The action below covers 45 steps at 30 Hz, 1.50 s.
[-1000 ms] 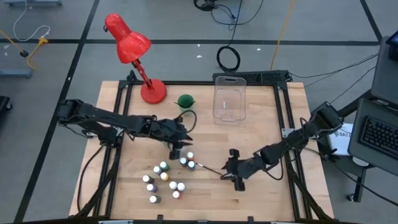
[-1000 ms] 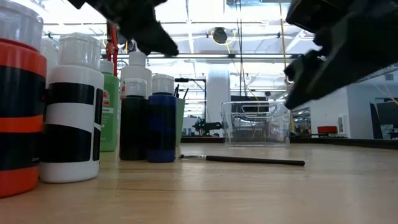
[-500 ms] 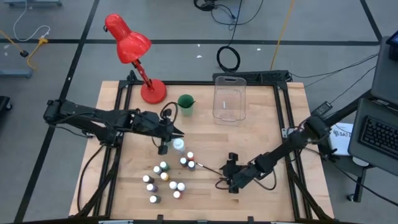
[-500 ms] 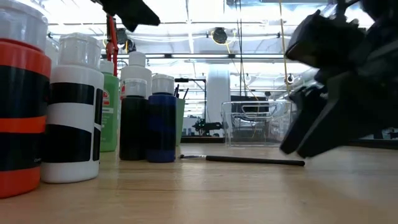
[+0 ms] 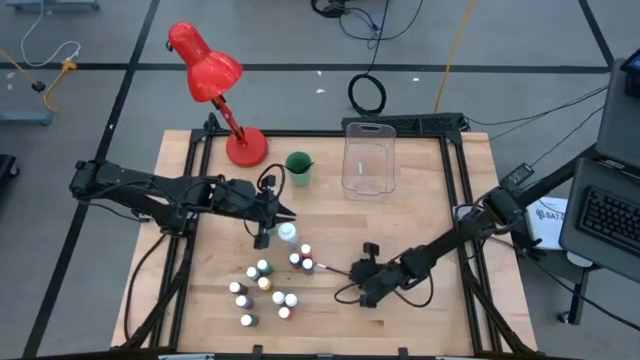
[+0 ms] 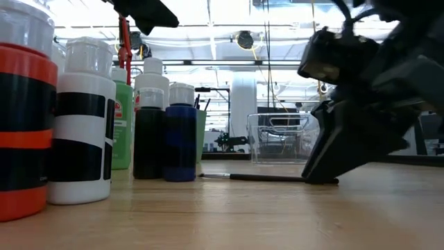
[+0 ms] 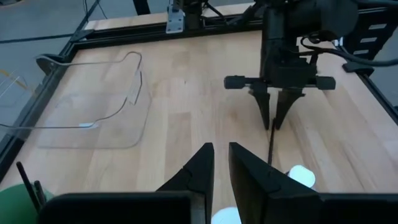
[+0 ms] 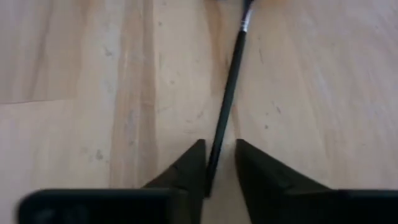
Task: Pick & Place Paint Supplies
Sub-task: Put the silver paintbrush into the green cup
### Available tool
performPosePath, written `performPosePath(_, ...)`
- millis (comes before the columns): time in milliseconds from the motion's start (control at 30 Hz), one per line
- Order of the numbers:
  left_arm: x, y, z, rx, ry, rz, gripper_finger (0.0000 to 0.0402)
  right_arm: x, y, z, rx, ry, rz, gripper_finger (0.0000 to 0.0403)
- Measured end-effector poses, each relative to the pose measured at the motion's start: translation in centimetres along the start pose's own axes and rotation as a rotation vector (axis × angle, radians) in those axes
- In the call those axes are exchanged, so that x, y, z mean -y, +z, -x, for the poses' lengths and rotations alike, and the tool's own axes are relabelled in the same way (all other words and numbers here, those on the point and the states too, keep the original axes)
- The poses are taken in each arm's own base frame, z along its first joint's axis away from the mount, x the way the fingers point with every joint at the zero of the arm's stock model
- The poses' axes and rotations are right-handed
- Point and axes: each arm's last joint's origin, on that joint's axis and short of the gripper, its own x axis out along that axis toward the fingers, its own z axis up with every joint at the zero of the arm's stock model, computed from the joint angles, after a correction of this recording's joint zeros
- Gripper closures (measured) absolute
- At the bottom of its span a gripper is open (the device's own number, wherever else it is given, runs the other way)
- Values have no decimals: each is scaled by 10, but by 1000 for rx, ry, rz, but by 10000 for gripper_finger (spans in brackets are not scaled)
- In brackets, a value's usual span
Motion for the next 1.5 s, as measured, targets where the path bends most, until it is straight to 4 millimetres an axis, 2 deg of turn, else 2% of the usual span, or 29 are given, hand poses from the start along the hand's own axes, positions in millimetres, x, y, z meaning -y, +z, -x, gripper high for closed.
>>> performPosePath(133,0,0,0,1,0,0,348,3,-4,-1,-55,-4,7,393)
performPosePath(367,0,0,0,1,0,5,348,2,1,8,23,-72,119,399)
performPosePath(700,0,0,-1,-4,-2,31,348,15,25,50,167,-180,240,402)
performPosePath(867,8,-8,-20,-75,-16,16,348,19,30,60,199,-205,267,401)
performPosePath(1033,25,-23,-49,-169,-19,-158,348,27,33,63,191,-233,255,401)
performPosePath(1100,30,-24,-57,-189,24,-170,348,30,34,63,191,-252,245,401)
performPosePath(1233,29,-14,-60,-158,91,-105,348,30,32,61,146,-188,269,402)
performPosePath(1333,30,-12,-60,-155,76,-101,348,26,35,61,148,-67,320,401)
performPosePath(1500,30,-10,-57,-140,60,-87,348,16,49,60,290,51,363,380)
